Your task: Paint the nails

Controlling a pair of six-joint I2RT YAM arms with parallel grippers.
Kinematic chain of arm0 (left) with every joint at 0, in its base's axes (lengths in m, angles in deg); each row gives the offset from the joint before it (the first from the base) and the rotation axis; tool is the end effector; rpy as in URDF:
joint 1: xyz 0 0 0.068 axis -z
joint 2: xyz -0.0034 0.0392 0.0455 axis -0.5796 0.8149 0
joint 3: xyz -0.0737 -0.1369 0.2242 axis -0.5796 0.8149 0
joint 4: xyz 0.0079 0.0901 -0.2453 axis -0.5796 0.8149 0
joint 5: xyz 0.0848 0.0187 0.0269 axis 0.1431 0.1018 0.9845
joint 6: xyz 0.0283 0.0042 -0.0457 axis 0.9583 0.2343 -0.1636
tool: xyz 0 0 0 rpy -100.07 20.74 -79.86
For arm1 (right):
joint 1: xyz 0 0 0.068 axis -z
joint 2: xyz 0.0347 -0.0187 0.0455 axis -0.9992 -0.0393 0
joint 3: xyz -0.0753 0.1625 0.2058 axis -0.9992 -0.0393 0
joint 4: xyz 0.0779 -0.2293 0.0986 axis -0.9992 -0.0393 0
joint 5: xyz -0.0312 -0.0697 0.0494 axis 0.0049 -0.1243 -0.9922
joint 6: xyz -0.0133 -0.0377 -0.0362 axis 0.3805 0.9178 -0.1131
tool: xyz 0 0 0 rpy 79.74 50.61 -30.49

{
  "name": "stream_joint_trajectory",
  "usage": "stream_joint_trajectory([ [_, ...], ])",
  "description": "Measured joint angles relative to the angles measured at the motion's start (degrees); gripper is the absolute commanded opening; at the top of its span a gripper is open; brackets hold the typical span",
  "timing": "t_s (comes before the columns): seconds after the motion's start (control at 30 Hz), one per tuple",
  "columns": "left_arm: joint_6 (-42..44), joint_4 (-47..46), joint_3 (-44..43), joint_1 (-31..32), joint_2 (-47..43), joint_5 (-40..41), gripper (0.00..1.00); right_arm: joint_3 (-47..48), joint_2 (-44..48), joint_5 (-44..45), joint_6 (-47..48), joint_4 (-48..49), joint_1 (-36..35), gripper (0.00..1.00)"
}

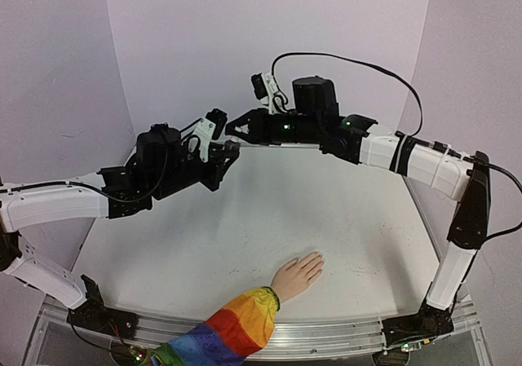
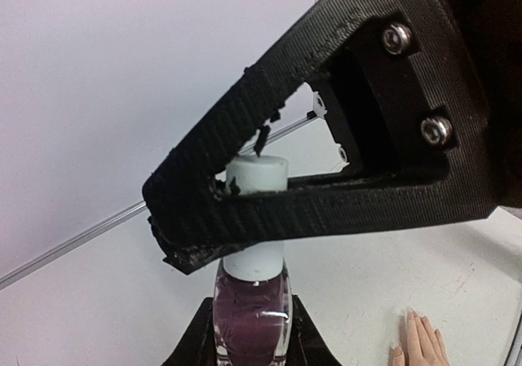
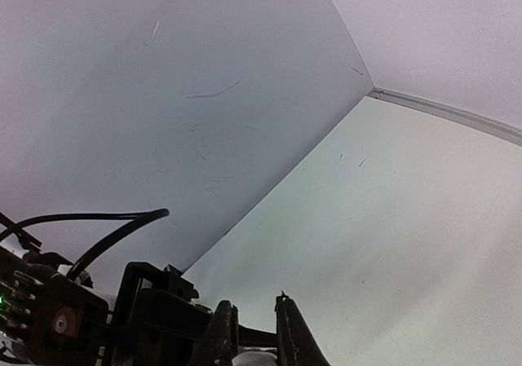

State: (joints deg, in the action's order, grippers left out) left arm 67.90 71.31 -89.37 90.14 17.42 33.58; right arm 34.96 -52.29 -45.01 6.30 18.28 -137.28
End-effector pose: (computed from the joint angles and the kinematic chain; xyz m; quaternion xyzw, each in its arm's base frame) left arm 0.1868 -0.2509 0.3310 0.3040 0.6986 -0.2092 0.6130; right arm 0.2755 0.3421 0.4102 -0.2431 0.6123 0.5632 0.4988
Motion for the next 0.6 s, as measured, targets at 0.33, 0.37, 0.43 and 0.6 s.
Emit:
stream_joint_trajectory([
  [0.33,-10.45,-3.54,1.16,-10.99,-1.31,-47.06,0.0,-10.36,3.37,-32.59,7.41,16.55,5.09,0.0],
  [0.37,-11.87,-4.87,1.68,-11.58,-1.49,-52.43,0.0,-10.99,3.76,-35.95,7.63,17.92,4.83,0.0],
  [0.43,-13.81,-6.93,2.97,-11.82,-2.16,-58.86,0.0,-12.7,4.87,-39.71,8.41,20.37,4.11,0.0],
  [0.6,-14.97,-9.46,4.79,-11.76,-2.8,-58.53,0.0,-14.38,6.36,-35.91,8.5,20.55,3.28,0.65],
])
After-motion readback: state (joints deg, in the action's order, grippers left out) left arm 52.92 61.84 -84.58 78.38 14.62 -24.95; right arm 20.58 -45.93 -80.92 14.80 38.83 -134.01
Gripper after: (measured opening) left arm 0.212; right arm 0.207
